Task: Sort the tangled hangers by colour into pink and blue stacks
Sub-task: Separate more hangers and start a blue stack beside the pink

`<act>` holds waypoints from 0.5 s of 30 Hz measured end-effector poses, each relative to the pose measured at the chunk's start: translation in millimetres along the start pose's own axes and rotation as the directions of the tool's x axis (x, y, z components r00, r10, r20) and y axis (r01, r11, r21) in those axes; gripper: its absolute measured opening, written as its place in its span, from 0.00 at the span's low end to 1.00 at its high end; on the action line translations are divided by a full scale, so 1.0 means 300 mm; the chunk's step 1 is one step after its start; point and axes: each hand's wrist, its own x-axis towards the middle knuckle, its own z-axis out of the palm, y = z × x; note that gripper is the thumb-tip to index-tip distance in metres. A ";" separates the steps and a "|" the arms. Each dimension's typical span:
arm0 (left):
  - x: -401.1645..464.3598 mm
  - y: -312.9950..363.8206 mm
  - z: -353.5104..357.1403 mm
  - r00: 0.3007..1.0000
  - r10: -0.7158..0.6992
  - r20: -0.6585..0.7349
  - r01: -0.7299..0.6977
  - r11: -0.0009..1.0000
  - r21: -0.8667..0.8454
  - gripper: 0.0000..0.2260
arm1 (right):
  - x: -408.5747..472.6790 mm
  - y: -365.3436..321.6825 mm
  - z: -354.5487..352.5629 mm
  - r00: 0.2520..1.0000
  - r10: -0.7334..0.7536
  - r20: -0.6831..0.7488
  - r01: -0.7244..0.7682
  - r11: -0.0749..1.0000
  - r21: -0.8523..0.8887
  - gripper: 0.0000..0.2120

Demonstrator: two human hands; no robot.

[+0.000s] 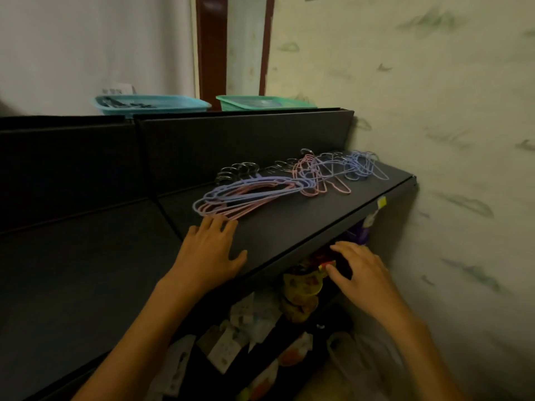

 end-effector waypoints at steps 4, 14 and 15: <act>0.215 0.050 0.033 0.999 -0.053 -0.010 0.053 0.999 -0.008 0.32 | 0.213 0.135 -0.015 0.999 -0.030 0.027 0.031 0.999 -0.027 0.23; 0.512 0.043 0.066 0.980 -0.194 -0.033 0.197 0.973 0.119 0.39 | 0.694 0.311 0.033 0.992 -0.107 0.062 0.103 0.992 0.069 0.24; 0.525 0.036 0.072 0.974 -0.227 -0.017 0.227 0.967 0.116 0.41 | 0.734 0.335 0.040 0.992 -0.107 0.071 0.101 0.991 0.087 0.24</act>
